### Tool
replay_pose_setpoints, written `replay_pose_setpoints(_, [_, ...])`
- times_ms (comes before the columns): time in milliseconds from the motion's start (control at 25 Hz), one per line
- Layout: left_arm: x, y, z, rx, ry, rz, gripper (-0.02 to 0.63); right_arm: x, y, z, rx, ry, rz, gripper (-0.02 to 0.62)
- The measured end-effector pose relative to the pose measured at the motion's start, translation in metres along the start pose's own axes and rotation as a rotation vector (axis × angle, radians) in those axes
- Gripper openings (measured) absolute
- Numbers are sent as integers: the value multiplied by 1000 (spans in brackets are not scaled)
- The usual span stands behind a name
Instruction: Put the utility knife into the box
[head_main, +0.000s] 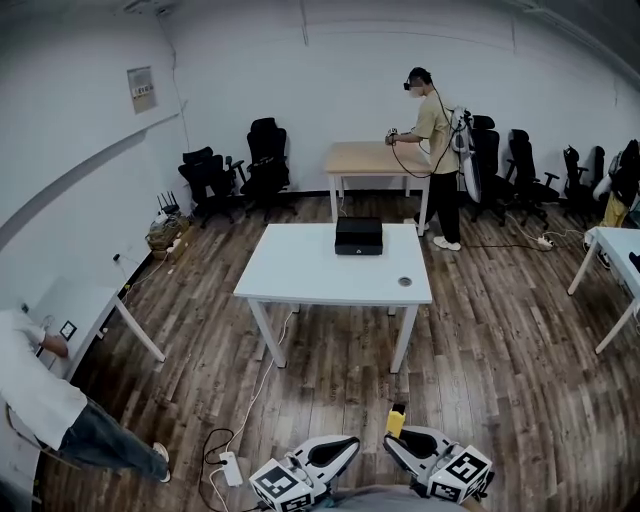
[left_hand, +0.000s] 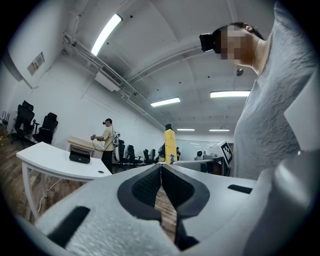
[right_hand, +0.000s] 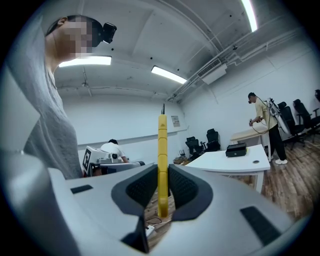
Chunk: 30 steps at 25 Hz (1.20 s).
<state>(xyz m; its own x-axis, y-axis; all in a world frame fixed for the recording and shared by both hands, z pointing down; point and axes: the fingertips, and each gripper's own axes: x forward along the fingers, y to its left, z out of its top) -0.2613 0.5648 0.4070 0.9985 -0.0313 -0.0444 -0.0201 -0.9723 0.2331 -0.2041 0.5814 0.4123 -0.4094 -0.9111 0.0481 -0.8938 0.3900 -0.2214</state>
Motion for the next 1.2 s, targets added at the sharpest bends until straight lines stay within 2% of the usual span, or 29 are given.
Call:
replay_pose_setpoints(360, [-2, 8, -3, -8, 15, -9, 18, 12, 6, -2, 12, 50, 18, 78])
replay_pose_setpoints(920, [-7, 31, -2, -28, 16, 7, 18, 34, 0, 0, 19, 57, 31, 78])
replay_pose_setpoints(1080, [-8, 43, -16, 48, 12, -3, 18, 39, -10, -3, 1, 37, 29, 78])
replay_pose_setpoints(1200, [-5, 50, -14, 53, 12, 11, 18, 47, -12, 0, -17, 42, 41, 78])
